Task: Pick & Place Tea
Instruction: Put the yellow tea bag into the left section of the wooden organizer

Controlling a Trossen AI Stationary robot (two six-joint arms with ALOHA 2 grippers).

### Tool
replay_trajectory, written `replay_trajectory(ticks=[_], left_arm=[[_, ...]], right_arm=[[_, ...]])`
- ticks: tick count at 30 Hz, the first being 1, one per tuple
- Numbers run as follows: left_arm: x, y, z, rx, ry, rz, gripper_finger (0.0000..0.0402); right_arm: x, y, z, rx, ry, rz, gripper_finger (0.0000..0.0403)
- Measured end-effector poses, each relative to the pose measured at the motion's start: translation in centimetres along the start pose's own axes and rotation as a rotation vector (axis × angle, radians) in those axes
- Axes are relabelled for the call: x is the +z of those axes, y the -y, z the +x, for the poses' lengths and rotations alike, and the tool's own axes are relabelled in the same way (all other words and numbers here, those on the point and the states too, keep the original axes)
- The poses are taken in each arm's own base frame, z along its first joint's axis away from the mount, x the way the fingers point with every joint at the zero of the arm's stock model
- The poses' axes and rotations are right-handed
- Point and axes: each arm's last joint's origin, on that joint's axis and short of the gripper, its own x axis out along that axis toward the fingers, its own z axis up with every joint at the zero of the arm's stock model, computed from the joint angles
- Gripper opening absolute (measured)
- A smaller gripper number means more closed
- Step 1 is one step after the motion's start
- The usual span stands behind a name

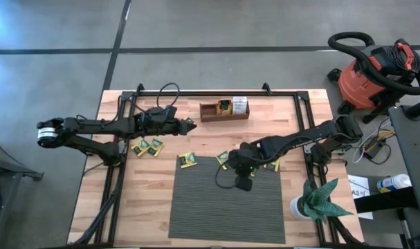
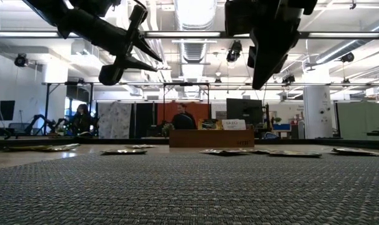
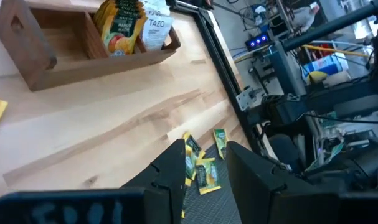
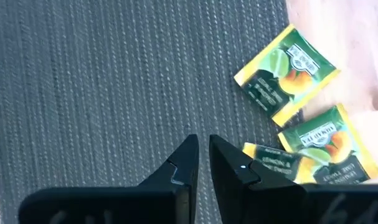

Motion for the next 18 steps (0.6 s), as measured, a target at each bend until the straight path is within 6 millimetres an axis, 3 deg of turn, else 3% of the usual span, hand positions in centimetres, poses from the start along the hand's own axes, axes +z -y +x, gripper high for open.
replay_trajectory(ticks=[18], left_arm=[[0.0,0.0,0.0,-0.002,-0.005,0.008,0.011]], right_arm=[[1.8,0.0,-0.2,-0.052,0.222,0.158,0.0038]])
